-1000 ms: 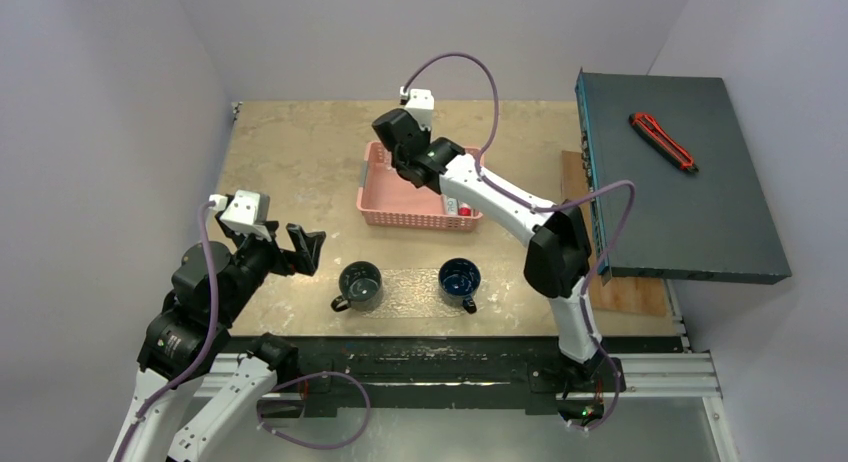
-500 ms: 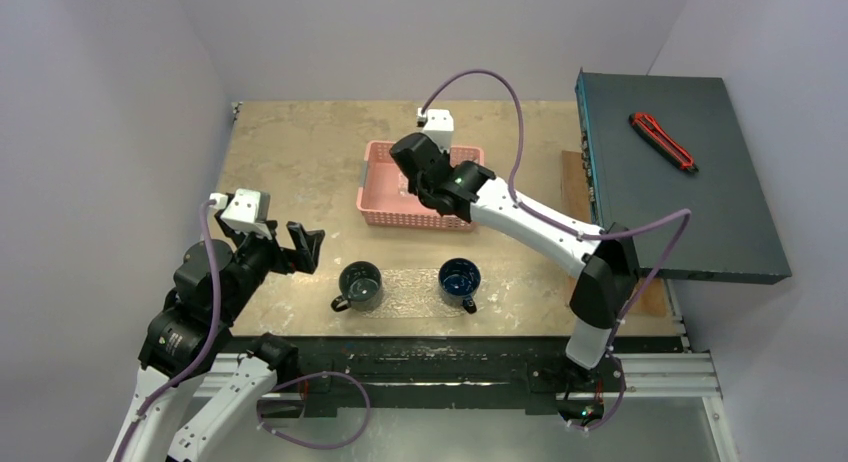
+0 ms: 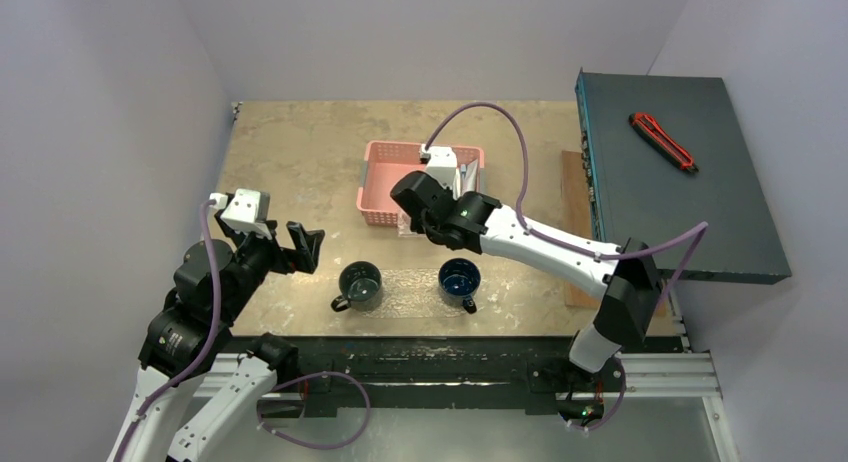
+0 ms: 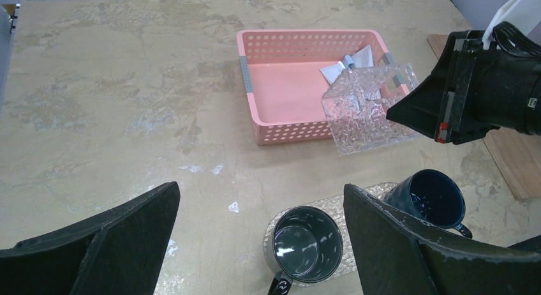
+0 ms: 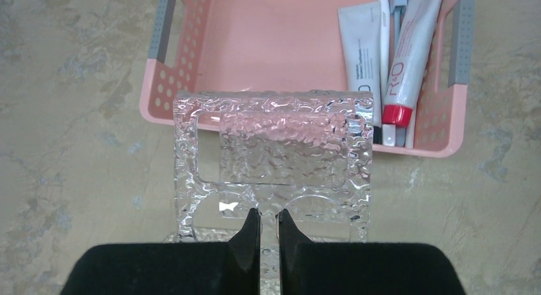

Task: Prepare toiletry sets of a toothbrush and toothpaste on the tray

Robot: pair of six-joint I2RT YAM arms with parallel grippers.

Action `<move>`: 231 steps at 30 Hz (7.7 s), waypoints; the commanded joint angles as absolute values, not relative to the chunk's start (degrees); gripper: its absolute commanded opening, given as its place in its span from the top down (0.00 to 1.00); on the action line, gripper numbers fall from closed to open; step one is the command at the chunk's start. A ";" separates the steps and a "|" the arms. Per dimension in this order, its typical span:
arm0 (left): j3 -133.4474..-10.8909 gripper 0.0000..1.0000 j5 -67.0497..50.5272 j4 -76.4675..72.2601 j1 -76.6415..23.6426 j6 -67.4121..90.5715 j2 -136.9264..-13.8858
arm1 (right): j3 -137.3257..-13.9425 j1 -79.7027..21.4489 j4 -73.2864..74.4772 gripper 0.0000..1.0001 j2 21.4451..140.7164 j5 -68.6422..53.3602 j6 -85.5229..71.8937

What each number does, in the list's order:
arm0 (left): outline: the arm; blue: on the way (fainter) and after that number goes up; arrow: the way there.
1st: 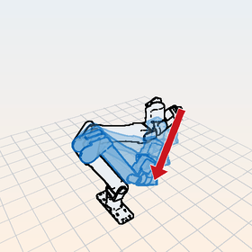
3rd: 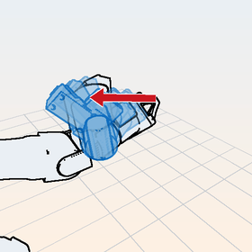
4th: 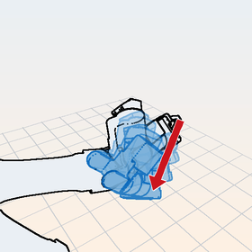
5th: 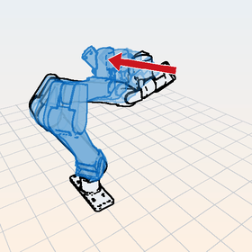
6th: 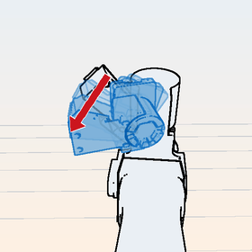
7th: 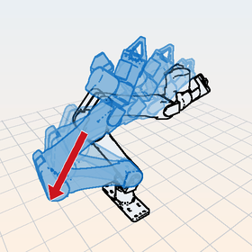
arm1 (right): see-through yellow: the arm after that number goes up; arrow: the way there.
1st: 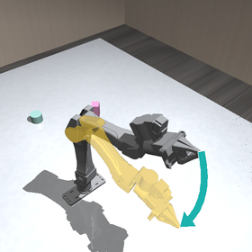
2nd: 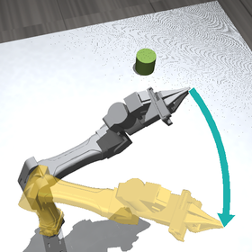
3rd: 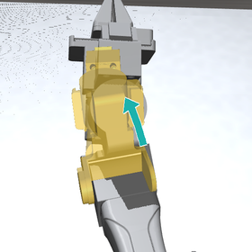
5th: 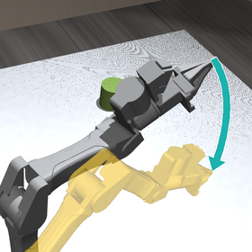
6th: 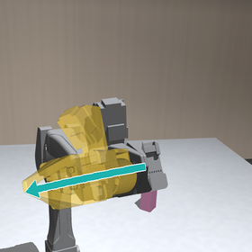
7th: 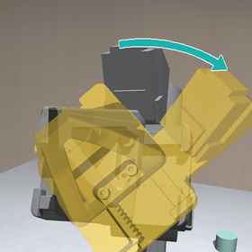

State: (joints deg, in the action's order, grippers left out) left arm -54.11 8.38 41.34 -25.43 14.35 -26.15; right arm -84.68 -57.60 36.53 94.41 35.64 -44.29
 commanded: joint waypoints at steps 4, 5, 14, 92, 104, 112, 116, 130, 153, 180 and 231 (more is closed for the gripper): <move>-55.47 0.00 8.97 40.00 -24.96 14.33 -25.71 | -82.88 -60.19 38.63 1.00 91.32 35.01 -52.26; -55.46 0.00 8.96 40.00 -24.96 14.33 -25.67 | -82.77 -60.53 39.19 1.00 91.32 35.33 -53.21; -55.46 0.00 8.61 39.98 -24.96 14.47 -25.18 | -82.55 -63.13 43.91 1.00 92.17 36.39 -60.12; -55.41 0.00 8.09 39.87 -25.05 14.68 -25.58 | -75.59 -73.86 43.97 0.86 99.05 36.43 -69.78; -55.37 0.00 8.00 39.86 -25.05 14.68 -25.77 | -79.32 -73.83 47.80 0.67 95.81 37.78 -67.58; -55.37 0.00 7.91 39.82 -25.05 14.74 -25.62 | -82.66 -71.28 47.85 0.66 93.59 40.45 -60.14; -55.37 0.00 7.91 39.83 -25.05 14.68 -25.57 | -86.82 -67.81 49.44 0.65 95.75 40.22 -55.03; -55.47 0.00 7.61 39.83 -25.05 14.59 -25.76 | -94.98 -54.52 48.04 0.60 103.64 40.63 -43.78; -55.68 0.00 4.43 39.58 -25.00 15.11 -26.10 | -108.00 -41.18 51.45 0.57 123.45 45.41 -47.04; -55.71 0.00 3.88 39.58 -25.05 15.21 -26.95 | -111.57 -35.21 48.87 0.58 131.17 43.01 -45.30; -53.76 0.00 -19.45 34.24 -26.46 23.31 -29.71 | -73.78 -50.01 15.88 1.00 73.79 20.87 -43.38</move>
State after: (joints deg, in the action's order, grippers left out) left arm -54.11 -11.07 38.87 -26.28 18.33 -29.56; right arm -75.81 -49.45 25.89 77.52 27.05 -40.77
